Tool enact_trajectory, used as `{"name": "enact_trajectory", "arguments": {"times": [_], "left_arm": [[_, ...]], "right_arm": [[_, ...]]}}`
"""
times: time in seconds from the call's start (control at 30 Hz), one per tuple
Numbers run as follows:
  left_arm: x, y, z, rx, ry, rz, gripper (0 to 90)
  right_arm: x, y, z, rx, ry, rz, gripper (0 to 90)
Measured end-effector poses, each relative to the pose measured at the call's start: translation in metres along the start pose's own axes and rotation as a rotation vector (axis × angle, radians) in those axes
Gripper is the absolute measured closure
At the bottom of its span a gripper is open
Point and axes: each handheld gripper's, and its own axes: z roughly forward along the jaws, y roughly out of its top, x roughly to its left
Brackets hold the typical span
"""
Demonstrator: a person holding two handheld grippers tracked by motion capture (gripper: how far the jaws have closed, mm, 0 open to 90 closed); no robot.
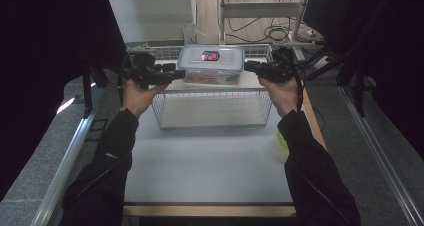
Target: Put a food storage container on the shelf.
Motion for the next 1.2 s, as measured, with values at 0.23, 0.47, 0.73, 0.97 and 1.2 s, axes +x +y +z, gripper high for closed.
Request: {"name": "enact_trajectory", "arguments": {"times": [0.23, 0.47, 0.73, 0.97, 1.2], "left_arm": [[-0.005, -0.014, 0.011, 0.035, 0.01, 0.0, 78.7], [-0.008, -0.011, 0.025, 0.05, 0.053, 0.021, 84.6], [-0.007, -0.008, 0.032, 0.042, 0.085, 0.009, 84.1], [-0.005, -0.008, 0.035, 0.042, 0.087, -0.015, 86.6], [-0.008, -0.01, 0.03, 0.04, 0.052, -0.007, 85.7]], "right_arm": [[0.014, -0.019, 0.009, 0.071, 0.052, -0.054, 89.3], [0.012, -0.021, 0.027, 0.099, 0.039, -0.051, 89.5], [0.003, -0.018, 0.035, 0.092, 0.003, -0.029, 89.6], [-0.001, -0.015, 0.04, 0.095, -0.009, -0.023, 89.6], [0.005, -0.017, 0.04, 0.096, -0.009, -0.037, 89.2]]}}
